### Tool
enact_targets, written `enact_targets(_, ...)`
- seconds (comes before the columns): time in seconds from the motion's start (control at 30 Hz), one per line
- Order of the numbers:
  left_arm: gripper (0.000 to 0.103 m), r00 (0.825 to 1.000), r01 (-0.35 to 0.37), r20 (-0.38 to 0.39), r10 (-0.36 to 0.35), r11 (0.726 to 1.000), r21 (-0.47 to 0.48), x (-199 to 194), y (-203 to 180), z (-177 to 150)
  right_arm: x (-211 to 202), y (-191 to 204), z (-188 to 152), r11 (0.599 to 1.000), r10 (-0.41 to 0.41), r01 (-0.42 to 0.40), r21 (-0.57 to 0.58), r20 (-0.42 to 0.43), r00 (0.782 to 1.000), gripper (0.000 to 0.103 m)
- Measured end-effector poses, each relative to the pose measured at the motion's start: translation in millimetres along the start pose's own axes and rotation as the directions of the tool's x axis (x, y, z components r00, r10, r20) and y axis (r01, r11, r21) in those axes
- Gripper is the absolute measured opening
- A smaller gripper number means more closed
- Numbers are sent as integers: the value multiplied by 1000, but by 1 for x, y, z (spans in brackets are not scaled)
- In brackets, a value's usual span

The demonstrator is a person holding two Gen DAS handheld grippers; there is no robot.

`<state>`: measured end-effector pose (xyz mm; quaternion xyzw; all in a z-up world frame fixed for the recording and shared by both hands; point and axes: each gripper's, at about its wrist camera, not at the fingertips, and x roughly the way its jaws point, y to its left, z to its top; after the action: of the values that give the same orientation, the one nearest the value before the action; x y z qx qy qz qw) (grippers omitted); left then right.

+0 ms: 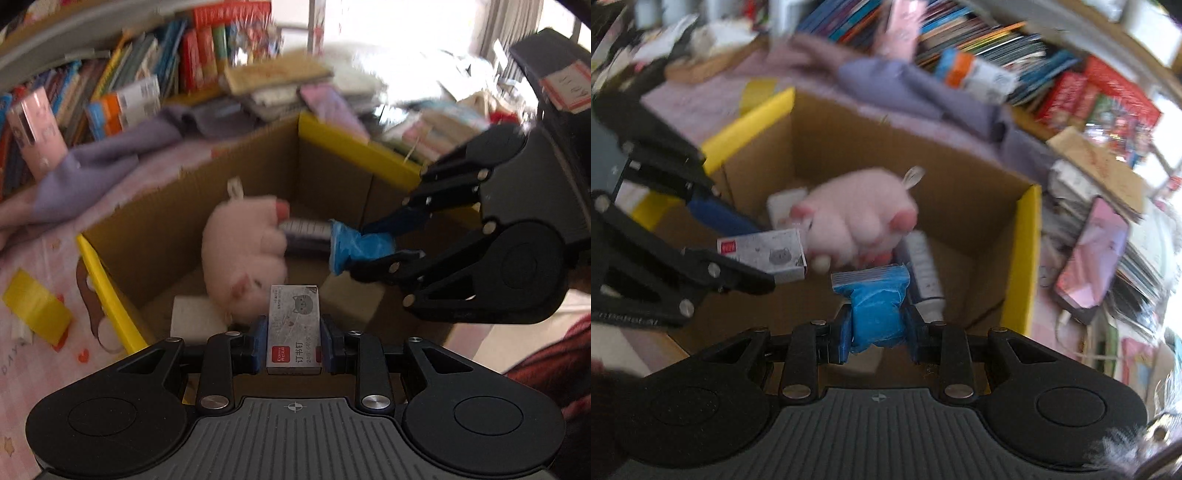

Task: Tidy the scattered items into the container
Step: 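Open the left tool dropping the card box while the right tool releases the blue packet into the box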

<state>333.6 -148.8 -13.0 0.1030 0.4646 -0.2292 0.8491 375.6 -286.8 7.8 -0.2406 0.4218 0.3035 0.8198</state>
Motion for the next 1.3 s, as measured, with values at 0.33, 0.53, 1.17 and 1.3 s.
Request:
enact_targets(0.33, 28, 997, 16, -77, -21, 998, -58, 20, 2, 6, 22, -12, 6, 992, 128, -128, 7, -68, 989, 27)
enact_targets(0.53, 31, 995, 6, -102, -12, 998, -58, 24, 2, 9, 17, -13, 7, 989, 147, -146, 15, -33, 989, 43)
enact_targets(1.17, 80, 979, -92, 168, 116, 985, -145, -44, -7, -9, -52, -22, -3, 972, 7, -45, 229, 163, 987, 63)
enact_targets(1.3, 83, 973, -61, 207, 100, 981, -185, -56, -12, -23, -69, -14, -14, 954, -56, 0, 301, 179, 982, 64)
